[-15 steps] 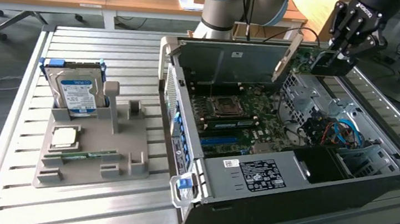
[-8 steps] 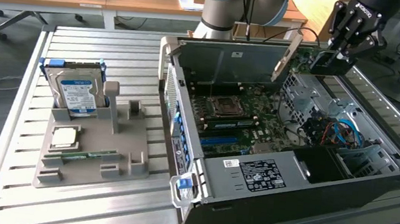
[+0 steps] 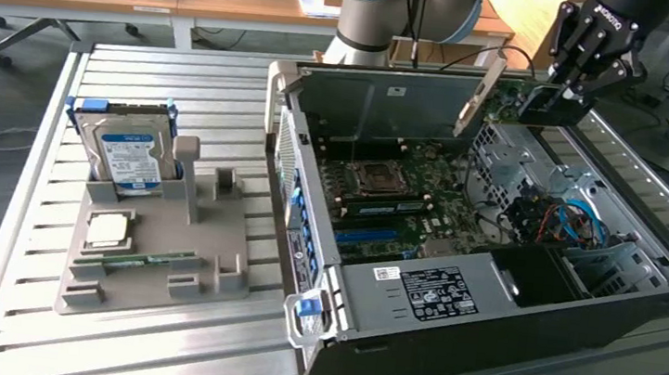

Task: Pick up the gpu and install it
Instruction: 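Insert the gpu into the slot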

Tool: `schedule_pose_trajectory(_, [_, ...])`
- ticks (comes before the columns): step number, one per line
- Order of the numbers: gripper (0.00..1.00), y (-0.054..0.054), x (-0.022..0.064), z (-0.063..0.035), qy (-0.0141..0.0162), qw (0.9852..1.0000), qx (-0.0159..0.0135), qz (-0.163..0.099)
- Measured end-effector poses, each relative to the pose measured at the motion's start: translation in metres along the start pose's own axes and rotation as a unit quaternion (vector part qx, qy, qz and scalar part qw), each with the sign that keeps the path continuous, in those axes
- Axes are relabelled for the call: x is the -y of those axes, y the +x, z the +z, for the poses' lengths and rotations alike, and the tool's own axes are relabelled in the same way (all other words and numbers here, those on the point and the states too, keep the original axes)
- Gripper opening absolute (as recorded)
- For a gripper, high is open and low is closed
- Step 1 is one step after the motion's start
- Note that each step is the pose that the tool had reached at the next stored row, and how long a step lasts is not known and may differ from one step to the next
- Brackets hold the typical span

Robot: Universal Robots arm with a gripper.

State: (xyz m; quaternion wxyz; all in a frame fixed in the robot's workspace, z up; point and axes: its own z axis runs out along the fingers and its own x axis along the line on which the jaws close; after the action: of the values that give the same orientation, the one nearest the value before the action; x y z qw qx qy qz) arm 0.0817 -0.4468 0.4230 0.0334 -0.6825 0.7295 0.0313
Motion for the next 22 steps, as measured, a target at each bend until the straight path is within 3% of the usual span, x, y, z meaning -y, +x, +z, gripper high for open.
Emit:
schedule_pose_trajectory(11, [0.27,0.0006,-0.0071,0.0012,0.0,1.0,0.0,0.0])
schedule_pose_trajectory(22, [0.27,0.0011,-0.0079,0.0061,-0.0004,1.0,0.0,0.0])
